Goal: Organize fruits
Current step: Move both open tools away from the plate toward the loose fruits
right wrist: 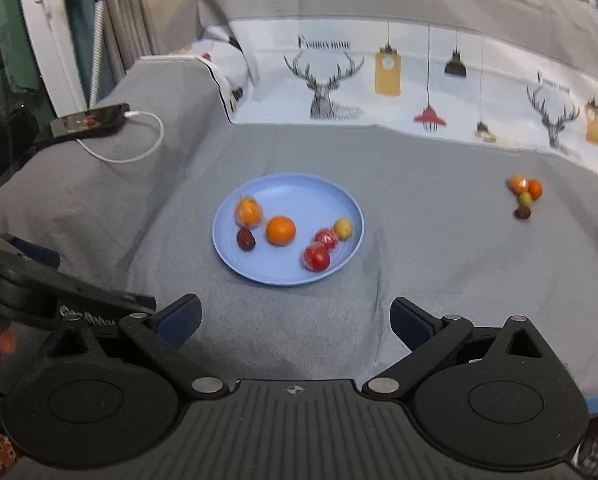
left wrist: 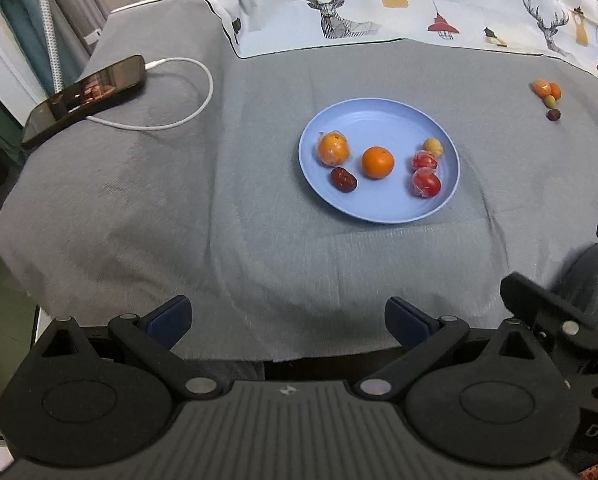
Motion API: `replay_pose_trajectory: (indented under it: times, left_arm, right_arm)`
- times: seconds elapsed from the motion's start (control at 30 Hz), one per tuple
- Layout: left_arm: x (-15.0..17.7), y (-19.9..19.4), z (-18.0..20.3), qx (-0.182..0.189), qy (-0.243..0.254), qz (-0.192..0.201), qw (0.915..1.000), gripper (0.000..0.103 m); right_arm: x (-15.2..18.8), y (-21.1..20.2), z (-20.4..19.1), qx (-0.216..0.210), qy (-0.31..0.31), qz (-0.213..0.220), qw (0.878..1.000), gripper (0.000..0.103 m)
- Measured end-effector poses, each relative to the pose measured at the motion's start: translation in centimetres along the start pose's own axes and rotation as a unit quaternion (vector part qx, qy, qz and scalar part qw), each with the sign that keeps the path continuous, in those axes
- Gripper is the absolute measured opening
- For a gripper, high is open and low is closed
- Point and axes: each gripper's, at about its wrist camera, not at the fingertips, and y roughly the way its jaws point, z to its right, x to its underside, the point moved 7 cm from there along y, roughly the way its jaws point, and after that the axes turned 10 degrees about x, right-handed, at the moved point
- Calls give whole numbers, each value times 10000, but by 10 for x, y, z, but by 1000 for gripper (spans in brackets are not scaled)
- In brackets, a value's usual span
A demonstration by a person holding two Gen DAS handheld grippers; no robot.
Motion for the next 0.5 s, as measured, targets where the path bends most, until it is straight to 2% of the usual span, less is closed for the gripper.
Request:
replay_pose_trajectory:
  times: [0.5]
  left_arm:
    - [12, -42, 8, -28, -17, 523, 9986, 103]
  right_arm:
    - [1, -49, 7, 86, 10, 591, 9982, 101]
